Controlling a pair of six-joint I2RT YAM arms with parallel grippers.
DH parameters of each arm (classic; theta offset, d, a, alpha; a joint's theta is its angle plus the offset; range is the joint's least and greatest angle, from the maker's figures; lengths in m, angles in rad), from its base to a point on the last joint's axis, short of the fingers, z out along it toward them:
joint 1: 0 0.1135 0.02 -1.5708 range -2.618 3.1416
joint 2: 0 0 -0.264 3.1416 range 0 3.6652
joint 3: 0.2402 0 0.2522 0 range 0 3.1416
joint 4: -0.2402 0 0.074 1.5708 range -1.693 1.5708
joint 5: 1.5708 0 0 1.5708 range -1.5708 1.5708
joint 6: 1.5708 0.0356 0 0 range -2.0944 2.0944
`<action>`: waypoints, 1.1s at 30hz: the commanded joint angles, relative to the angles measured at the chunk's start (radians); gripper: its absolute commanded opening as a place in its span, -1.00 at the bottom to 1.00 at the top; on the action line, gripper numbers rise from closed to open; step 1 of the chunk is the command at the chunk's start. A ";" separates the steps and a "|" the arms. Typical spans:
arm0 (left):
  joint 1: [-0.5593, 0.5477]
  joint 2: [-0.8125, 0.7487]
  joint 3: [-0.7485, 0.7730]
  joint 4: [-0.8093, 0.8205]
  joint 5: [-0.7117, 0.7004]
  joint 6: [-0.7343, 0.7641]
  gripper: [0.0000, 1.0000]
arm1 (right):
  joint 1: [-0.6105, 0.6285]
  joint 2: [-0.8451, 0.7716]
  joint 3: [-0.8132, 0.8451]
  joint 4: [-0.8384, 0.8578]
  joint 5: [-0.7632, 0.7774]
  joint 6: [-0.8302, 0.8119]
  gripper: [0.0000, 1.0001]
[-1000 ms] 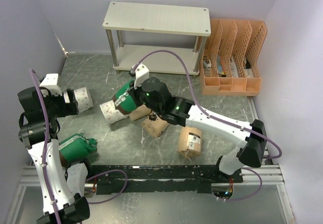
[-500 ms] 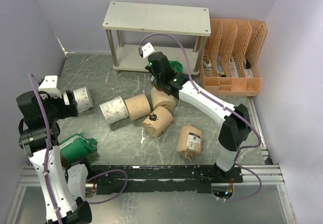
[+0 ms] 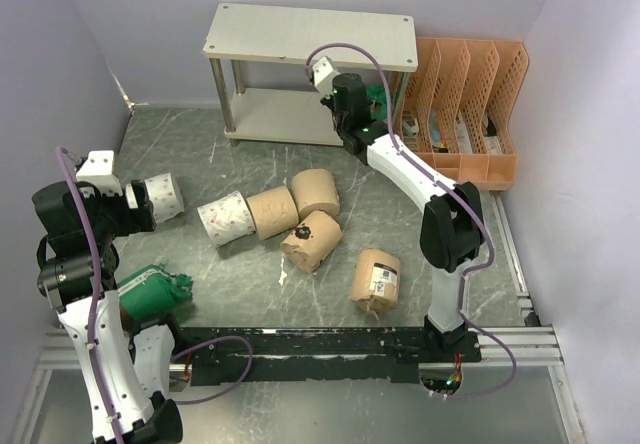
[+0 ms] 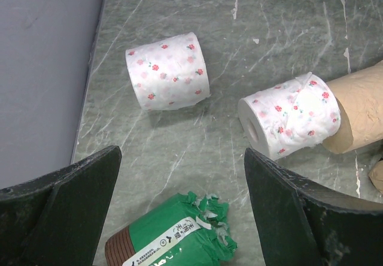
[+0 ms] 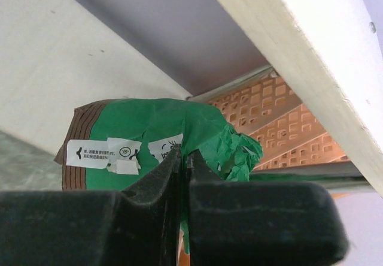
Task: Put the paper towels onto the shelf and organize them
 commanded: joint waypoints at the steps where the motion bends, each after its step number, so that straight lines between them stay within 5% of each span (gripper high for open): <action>1: 0.010 -0.017 0.004 0.014 0.019 0.008 0.91 | -0.040 0.052 -0.029 0.211 0.022 -0.153 -1.00; 16: 0.021 -0.044 -0.005 0.026 -0.002 -0.002 0.91 | -0.071 0.228 -0.138 0.614 0.054 -0.374 -0.94; 21: 0.023 -0.039 -0.005 0.025 -0.003 -0.001 0.91 | -0.057 0.192 -0.221 0.663 0.062 -0.322 0.01; 26: 0.023 -0.033 -0.005 0.026 -0.002 -0.001 0.91 | -0.053 0.128 -0.279 0.650 0.033 -0.212 0.19; 30: 0.024 -0.031 -0.005 0.025 -0.003 -0.001 0.91 | -0.008 0.094 -0.339 0.671 0.005 -0.155 0.56; 31: 0.023 -0.031 -0.005 0.027 -0.005 -0.002 0.91 | 0.006 0.073 -0.364 0.712 0.014 -0.158 0.95; 33: 0.024 -0.030 -0.005 0.027 -0.007 -0.003 0.91 | 0.039 0.058 -0.417 0.829 0.058 -0.188 1.00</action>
